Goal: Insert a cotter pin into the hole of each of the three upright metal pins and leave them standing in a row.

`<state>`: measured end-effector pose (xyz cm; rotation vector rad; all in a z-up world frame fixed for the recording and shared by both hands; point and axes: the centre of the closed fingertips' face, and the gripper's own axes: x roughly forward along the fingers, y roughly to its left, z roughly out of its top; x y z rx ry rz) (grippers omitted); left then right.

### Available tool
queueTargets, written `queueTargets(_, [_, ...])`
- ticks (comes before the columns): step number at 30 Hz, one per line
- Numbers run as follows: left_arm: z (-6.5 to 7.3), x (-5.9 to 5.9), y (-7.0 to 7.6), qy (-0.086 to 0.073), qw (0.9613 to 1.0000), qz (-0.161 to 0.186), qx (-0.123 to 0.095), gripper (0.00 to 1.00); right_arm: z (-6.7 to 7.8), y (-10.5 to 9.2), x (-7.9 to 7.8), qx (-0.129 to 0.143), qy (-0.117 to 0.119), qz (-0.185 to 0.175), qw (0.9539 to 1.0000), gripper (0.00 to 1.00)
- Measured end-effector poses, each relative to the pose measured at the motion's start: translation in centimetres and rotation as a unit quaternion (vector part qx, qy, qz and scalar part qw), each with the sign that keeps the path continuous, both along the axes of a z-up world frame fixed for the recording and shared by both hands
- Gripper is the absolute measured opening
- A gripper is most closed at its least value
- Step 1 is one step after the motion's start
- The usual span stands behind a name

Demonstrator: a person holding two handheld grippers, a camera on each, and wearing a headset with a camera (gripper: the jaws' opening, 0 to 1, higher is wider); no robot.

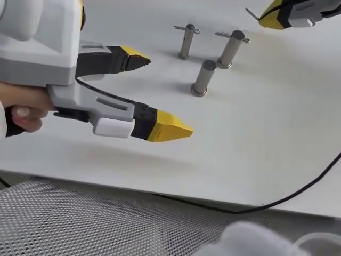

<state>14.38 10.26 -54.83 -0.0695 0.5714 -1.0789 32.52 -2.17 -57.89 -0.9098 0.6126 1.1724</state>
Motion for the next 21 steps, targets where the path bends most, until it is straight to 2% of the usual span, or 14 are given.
queueTargets(4, [0.3, 0.2, -0.3, -0.001, 1.0, -0.001, -0.001, 0.84, 1.2, 0.0, -1.3, 0.025, -0.016, -0.006, 0.9995, 0.0])
queueTargets(6, [0.4, 0.4, -0.4, -0.001, 1.0, 0.003, -0.004, 0.84, 2.0, 0.4, -2.0, 0.061, -0.017, -0.018, 0.9978, 0.0])
queueTargets(8, [0.5, 0.6, -0.5, 0.003, 0.9999, 0.009, -0.009, 0.83, 2.3, 0.2, -2.4, 0.068, -0.019, -0.028, 0.9971, 0.0])
queueTargets(12, [0.8, 0.9, -0.8, 0.003, 0.9998, 0.014, -0.013, 0.81, 3.0, 0.1, -3.6, 0.083, -0.034, -0.036, 0.9953, 0.0])
queueTargets(15, [1.4, 1.1, -1.2, 0.003, 0.9995, 0.017, -0.026, 0.79, 3.4, 0.3, -4.5, 0.085, -0.049, -0.036, 0.9945, 0.0])
queueTargets(19, [2.1, 1.9, -1.6, 0.006, 0.9988, 0.027, -0.04, 0.77, 4.0, 0.8, -5.6, 0.103, -0.054, -0.044, 0.9923, 0.0])
queueTargets(21, [2.6, 2.5, -1.9, 0.009, 0.9979, 0.034, -0.053, 0.76, 4.5, 1.1, -6.1, 0.109, -0.059, -0.044, 0.9913, 0.0])
